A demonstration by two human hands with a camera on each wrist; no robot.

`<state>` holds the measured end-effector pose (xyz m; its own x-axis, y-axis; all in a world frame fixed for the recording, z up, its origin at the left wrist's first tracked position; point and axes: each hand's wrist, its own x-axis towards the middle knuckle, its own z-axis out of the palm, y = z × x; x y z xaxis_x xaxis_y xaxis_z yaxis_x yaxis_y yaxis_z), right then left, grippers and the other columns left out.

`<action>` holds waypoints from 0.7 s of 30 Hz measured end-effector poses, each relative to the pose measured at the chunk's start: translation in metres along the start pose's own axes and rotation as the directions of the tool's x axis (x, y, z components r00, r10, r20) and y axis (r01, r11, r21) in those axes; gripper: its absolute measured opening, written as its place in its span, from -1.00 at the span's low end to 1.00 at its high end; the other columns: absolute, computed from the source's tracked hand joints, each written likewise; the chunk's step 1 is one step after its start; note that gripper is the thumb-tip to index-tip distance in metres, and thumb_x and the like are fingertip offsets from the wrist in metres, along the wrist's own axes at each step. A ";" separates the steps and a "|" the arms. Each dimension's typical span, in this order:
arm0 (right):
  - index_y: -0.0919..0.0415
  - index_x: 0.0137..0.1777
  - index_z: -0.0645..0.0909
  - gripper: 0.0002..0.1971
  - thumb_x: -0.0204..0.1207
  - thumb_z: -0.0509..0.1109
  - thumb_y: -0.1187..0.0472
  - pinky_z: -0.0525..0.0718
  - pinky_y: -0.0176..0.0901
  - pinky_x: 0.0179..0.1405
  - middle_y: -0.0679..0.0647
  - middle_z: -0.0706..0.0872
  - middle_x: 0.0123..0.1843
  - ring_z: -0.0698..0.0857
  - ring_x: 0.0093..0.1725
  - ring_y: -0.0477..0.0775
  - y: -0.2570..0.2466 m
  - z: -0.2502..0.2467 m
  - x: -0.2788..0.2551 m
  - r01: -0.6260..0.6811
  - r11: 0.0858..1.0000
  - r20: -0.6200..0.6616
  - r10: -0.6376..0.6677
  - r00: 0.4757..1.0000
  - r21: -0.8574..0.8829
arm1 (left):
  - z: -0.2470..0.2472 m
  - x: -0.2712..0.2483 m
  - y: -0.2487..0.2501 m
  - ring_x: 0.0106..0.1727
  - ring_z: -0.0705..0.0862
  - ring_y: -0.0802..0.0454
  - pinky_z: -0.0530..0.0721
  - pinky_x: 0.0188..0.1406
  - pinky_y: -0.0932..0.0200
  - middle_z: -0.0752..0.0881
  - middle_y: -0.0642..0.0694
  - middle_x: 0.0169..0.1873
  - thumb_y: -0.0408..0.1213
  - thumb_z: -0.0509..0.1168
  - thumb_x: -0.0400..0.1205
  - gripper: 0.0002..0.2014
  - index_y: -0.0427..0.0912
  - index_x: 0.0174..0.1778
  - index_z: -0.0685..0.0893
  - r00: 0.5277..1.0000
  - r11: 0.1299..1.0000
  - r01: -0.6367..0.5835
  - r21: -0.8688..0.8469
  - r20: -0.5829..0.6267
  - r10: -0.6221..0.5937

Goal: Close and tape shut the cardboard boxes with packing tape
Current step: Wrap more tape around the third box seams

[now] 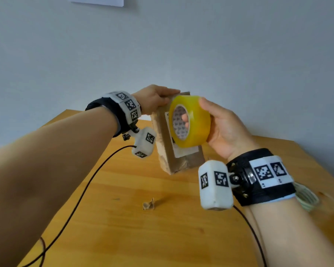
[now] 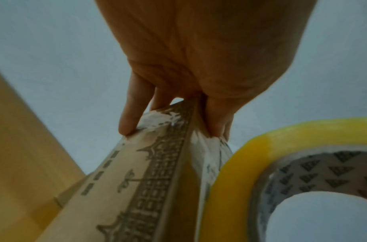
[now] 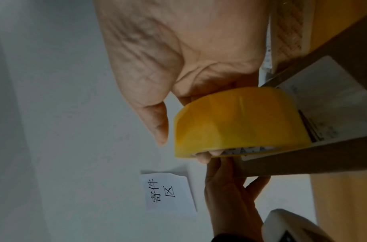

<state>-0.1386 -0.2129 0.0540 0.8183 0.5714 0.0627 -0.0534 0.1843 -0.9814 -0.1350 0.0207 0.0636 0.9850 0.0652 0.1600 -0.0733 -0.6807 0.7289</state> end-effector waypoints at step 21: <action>0.06 0.26 0.74 -0.55 0.64 0.33 -0.27 0.44 0.36 0.62 0.21 0.85 0.23 0.76 0.36 0.28 0.076 0.000 0.050 -0.201 0.963 -0.001 0.204 0.979 -0.181 | 0.068 0.003 -0.094 0.38 0.52 -0.05 0.65 0.25 -0.22 0.60 -0.03 0.37 -0.32 0.19 0.75 -0.64 0.19 0.39 0.57 0.876 0.901 0.429 -0.068 0.274 -0.397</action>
<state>-0.1019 -0.1699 -0.0169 0.7905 0.5965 -0.1388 -0.1121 -0.0820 -0.9903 -0.1143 0.0351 -0.0496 0.9348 0.1272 -0.3317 0.3462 -0.5351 0.7706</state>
